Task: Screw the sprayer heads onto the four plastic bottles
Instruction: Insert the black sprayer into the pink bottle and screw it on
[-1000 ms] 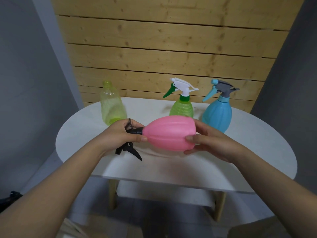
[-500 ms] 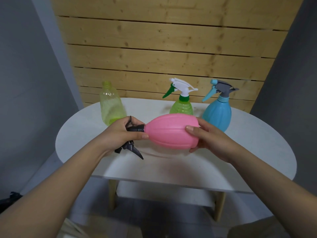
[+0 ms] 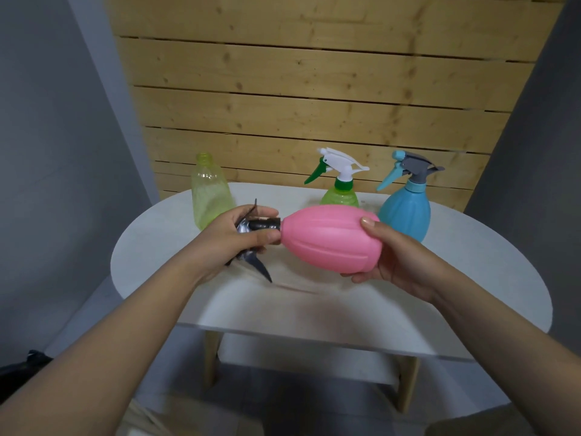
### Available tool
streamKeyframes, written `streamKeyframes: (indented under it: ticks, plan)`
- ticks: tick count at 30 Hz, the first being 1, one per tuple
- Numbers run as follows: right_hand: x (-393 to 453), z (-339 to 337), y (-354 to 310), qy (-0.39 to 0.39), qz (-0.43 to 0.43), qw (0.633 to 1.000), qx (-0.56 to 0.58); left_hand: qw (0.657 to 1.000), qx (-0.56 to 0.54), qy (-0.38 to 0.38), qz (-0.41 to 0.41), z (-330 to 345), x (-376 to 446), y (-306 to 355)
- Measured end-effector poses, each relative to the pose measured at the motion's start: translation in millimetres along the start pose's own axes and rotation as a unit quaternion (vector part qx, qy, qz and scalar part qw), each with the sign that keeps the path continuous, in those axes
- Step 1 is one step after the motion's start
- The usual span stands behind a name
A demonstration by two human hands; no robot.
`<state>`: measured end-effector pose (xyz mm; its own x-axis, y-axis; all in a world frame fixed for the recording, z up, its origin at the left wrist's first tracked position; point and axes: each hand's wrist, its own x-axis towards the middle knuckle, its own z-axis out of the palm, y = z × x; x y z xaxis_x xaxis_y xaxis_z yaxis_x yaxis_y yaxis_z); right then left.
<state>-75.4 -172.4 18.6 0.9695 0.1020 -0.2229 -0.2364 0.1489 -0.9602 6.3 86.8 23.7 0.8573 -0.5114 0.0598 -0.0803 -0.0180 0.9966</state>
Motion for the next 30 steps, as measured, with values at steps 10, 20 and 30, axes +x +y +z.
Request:
streamKeyframes:
  ticks: [10,20,30]
  plan:
    - [12.4,49.7,11.0,-0.044,-0.088,0.971,0.219,0.996,-0.073,-0.026,-0.035,20.1,1.3,2.4]
    - [48.2,74.2,18.0,0.036,-0.048,0.998,0.024,0.989,-0.012,0.121,-0.082,20.5,32.6,2.7]
    - [68.3,68.4,21.1,0.153,-0.002,0.984,-0.087,0.961,0.194,0.195,-0.014,1.3,80.0,-34.9]
